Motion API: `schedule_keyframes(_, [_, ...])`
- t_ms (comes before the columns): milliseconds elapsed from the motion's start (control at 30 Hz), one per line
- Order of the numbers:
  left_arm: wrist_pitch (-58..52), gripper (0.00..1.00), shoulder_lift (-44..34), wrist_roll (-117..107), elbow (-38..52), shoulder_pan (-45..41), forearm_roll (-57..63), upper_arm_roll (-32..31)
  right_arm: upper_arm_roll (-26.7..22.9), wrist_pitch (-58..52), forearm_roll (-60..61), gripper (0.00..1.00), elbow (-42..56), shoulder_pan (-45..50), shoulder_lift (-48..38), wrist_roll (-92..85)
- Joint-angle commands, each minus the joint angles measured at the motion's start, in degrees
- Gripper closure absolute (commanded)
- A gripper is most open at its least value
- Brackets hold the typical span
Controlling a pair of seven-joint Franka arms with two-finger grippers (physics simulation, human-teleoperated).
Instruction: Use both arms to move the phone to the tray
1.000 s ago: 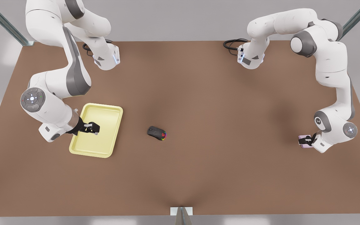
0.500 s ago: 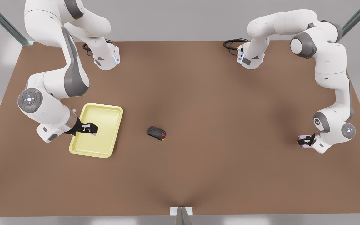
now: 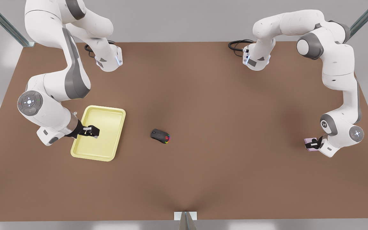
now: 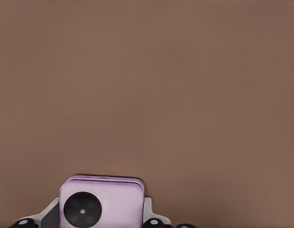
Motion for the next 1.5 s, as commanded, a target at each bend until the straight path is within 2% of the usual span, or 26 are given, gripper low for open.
schedule_keyframes(0, [0.0,0.18,-0.1,-3.0,0.0,0.0,0.1,0.0,0.0,0.0,0.0,0.00,0.1,0.1,-0.1,0.0])
schedule_keyframes(200, [-1.0,0.18,-1.7,-6.2,-0.4,-0.1,0.1,0.0,0.1,0.1,0.0,0.00,0.1,0.2,-0.1,0.4])
schedule_keyframes(300, [-2.1,0.18,-4.4,-12.7,-2.5,-3.6,0.1,-0.1,0.1,0.1,0.0,0.00,0.1,0.2,-0.1,0.5])
schedule_keyframes(367, [-5.6,0.18,-7.8,-23.1,-4.0,-11.1,0.1,-0.3,0.1,0.1,0.0,0.00,0.1,0.2,-0.1,0.6])
schedule_keyframes(533, [-9.4,0.18,-9.5,-61.0,-2.9,-40.1,-0.5,-0.8,0.1,-0.4,0.0,0.00,0.0,0.0,-0.2,0.1])
schedule_keyframes(567, [-11.3,0.18,-8.8,-67.3,-1.0,-44.0,-0.6,-0.9,0.1,-0.4,0.0,0.00,0.0,0.1,-0.2,0.3])
schedule_keyframes(600, [-14.2,0.18,-5.4,-73.5,4.7,-48.5,-3.4,-0.9,0.1,-0.4,-0.1,0.00,0.1,0.0,-0.2,0.1])
schedule_keyframes(667, [-15.0,0.18,-3.5,-82.5,7.8,-55.3,-8.1,-0.9,0.1,-0.5,-0.1,0.00,0.1,0.0,-0.2,-0.1])
schedule_keyframes(733, [-20.8,0.18,-2.6,-91.3,14.2,-58.9,-10.8,-0.9,0.1,-0.5,-0.1,0.00,0.1,0.0,-0.2,-0.1])
schedule_keyframes(900, [-20.2,0.17,-0.1,-92.7,17.6,-57.6,-11.9,-0.5,0.1,-0.6,-0.1,0.00,0.0,-0.1,-0.2,-0.3])
schedule_keyframes(967, [-19.9,0.17,3.8,-92.9,21.4,-57.6,-11.8,-0.5,0.0,-0.6,-0.1,0.00,0.0,-0.1,-0.2,-0.2])
schedule_keyframes(1067, [-20.2,0.16,4.0,-92.7,22.9,-55.7,-11.8,-0.3,0.0,-0.6,-0.1,0.00,0.0,-0.1,-0.2,-0.1])
schedule_keyframes(1100, [-22.3,0.14,3.6,-92.1,23.8,-54.8,-11.7,-0.2,0.0,-0.6,-0.1,0.00,0.0,-0.1,-0.2,-0.2])
schedule_keyframes(1133, [-31.7,0.04,2.8,-88.9,29.1,-52.0,-11.7,-0.2,0.0,-0.6,-0.1,0.00,0.0,-0.1,-0.2,-0.2])
schedule_keyframes(1167, [-41.0,0.00,1.1,-86.6,35.4,-49.0,-11.7,-0.3,0.0,-0.6,-0.1,0.00,0.0,-0.1,-0.2,-0.2])
schedule_keyframes(1233, [-51.3,0.00,-10.5,-69.4,35.5,-45.3,-7.8,1.8,0.0,-0.6,-0.1,0.00,0.0,-0.1,-0.2,-0.2])
schedule_keyframes(1267, [-60.2,0.00,-14.6,-45.8,35.5,-43.6,-4.1,3.9,0.0,-0.5,-0.3,0.00,0.1,0.1,-0.2,0.0])
schedule_keyframes(1300, [-64.9,0.00,-16.4,-27.1,35.5,-43.5,-2.0,8.9,1.0,0.3,0.1,0.00,0.4,0.9,1.0,0.9])
schedule_keyframes(1333, [-66.5,0.00,-16.5,-26.6,35.5,-43.4,-2.0,9.8,2.3,0.4,-1.4,0.00,3.5,4.5,4.1,1.0])
schedule_keyframes(1367, [-61.6,0.00,-23.7,-25.6,26.8,-38.2,-1.7,4.9,2.3,0.4,-4.3,0.00,6.2,7.4,7.7,1.1])
schedule_keyframes(1400, [-52.2,0.00,-33.2,-19.5,12.9,-34.4,5.3,0.7,2.2,0.8,-4.4,0.00,9.3,9.4,11.0,1.7])
schedule_keyframes(1433, [-54.8,0.00,-34.4,-17.9,11.1,-34.0,4.9,1.2,2.6,2.5,-4.5,0.00,10.5,10.1,13.4,9.7])
schedule_keyframes(1467, [-58.5,0.00,-33.7,-17.8,13.2,-34.0,4.6,1.1,2.3,4.6,-4.5,0.00,10.6,12.7,14.7,14.1])
